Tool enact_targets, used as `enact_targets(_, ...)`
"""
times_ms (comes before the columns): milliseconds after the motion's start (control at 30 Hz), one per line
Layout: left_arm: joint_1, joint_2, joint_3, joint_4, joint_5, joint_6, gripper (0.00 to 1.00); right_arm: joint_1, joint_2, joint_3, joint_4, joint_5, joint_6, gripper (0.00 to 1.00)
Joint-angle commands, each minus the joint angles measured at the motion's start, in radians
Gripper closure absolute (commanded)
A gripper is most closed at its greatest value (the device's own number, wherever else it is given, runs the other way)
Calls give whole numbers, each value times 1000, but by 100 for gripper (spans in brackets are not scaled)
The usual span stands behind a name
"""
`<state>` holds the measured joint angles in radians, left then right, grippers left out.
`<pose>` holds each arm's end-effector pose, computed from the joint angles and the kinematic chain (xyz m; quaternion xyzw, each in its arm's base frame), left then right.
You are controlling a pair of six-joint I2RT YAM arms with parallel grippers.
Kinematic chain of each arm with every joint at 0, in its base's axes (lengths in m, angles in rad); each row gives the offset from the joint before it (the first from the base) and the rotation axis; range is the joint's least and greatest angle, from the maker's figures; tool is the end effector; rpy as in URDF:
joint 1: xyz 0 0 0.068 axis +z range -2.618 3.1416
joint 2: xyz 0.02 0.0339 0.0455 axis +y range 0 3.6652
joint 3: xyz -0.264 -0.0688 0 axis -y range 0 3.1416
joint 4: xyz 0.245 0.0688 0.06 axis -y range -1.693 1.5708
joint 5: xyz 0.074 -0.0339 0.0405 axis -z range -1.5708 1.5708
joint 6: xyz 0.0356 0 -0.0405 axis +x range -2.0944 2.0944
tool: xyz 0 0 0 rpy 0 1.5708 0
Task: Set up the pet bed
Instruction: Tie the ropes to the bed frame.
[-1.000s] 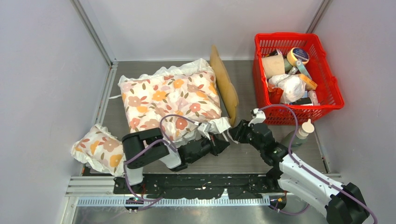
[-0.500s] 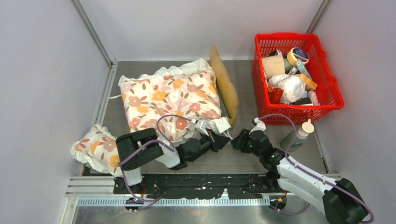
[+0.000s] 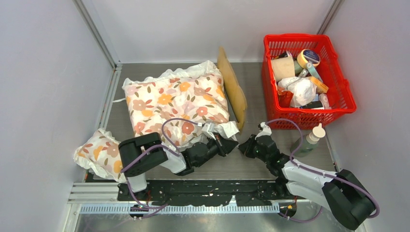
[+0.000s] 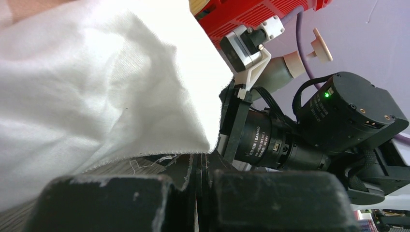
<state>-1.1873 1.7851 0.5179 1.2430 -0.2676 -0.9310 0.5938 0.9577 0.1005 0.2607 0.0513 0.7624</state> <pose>0.1266 -0.2885 0.1530 -0.0018 0.7153 -0.5569 0.4222 0.1373 0.0905 0.1219 0.0863 0.8792 0.2759 0.3786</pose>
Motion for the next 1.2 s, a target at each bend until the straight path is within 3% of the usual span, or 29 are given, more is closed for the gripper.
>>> enact_targets(0,-3,-30,30,44,28,13,100,17,30,-57,152,-87,-20,95)
enact_targets(200,-4,-33,30,46,44,-6,100,58,84,-66,282,-175,-34,95)
enact_targets(500,-2,-11,26,42,69,-31,100,143,170,-23,290,-158,-30,94)
enact_targets(600,-3,4,20,45,73,-34,100,144,129,-10,179,-100,-12,77)
enact_targets(833,-3,44,18,54,76,-25,100,142,-138,25,-183,55,19,54)
enact_targets(967,-3,72,9,93,77,-17,100,140,-306,63,-397,131,27,46)
enact_targets(1167,-4,83,-4,112,83,3,100,136,-467,95,-492,225,15,45)
